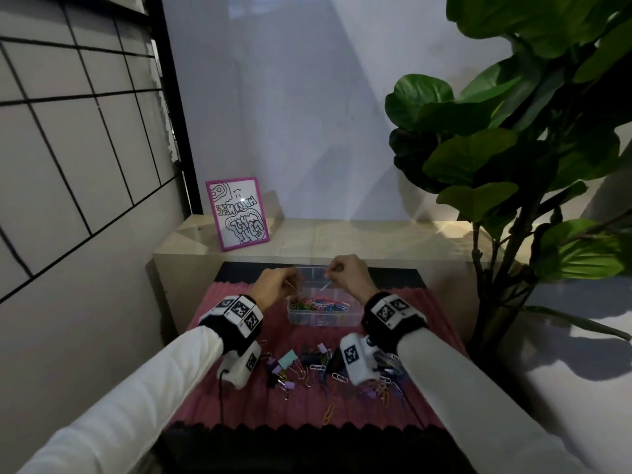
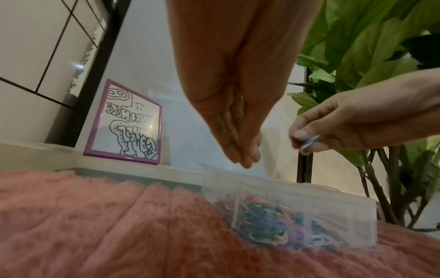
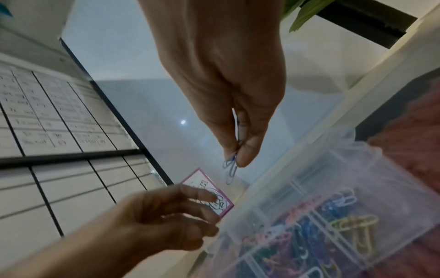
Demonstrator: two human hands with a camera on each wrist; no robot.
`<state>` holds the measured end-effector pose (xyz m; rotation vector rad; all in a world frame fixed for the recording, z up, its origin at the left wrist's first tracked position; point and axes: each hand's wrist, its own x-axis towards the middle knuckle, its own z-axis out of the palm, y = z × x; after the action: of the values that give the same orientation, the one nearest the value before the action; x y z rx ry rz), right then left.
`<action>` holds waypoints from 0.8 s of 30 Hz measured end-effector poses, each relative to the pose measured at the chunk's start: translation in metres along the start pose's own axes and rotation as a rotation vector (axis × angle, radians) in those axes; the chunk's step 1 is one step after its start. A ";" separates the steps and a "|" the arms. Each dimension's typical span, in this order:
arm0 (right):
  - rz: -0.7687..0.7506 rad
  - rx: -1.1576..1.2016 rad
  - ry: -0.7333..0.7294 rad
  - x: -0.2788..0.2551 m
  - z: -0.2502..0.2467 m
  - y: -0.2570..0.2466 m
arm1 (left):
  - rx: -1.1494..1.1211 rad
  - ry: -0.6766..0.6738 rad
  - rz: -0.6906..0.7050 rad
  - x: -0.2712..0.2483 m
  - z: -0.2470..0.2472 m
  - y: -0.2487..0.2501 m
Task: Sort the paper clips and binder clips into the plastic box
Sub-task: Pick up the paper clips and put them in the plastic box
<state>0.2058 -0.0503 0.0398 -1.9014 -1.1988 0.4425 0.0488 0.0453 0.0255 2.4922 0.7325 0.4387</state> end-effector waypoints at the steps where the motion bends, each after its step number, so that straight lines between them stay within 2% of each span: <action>1: -0.008 -0.085 -0.041 0.001 0.004 0.000 | 0.009 0.007 0.004 -0.005 -0.003 0.002; 3: -0.064 -0.281 -0.130 -0.005 0.005 -0.001 | 0.054 -0.018 0.023 -0.019 -0.007 0.005; 4: -0.107 -0.346 -0.145 -0.012 0.003 -0.001 | 0.080 -0.076 0.041 -0.029 -0.009 0.006; 7: -0.206 -0.497 -0.199 -0.041 -0.001 0.000 | 0.105 -0.339 0.143 -0.063 -0.007 0.006; 10: -0.171 -0.641 -0.480 -0.071 0.003 0.001 | 0.139 -0.478 0.246 -0.083 0.005 0.003; 12: -0.122 -0.700 -0.604 -0.083 0.012 0.006 | 0.237 -0.455 0.258 -0.087 0.010 0.004; 15: -0.089 -0.774 -0.581 -0.087 0.026 0.013 | 0.416 -0.405 0.221 -0.086 0.009 0.006; 19: -0.040 -0.668 -0.586 -0.080 0.026 0.018 | 0.622 -0.466 0.117 -0.086 0.005 0.001; 22: -0.008 -0.646 -0.576 -0.074 0.024 0.024 | 0.578 -0.380 0.154 -0.091 0.008 0.003; 24: -0.022 -0.599 -0.575 -0.073 0.022 0.025 | 0.438 -0.307 0.228 -0.095 0.012 0.007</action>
<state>0.1700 -0.1081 -0.0024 -2.3411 -1.8874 0.7073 -0.0194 -0.0187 0.0047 2.9758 0.4576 -0.0417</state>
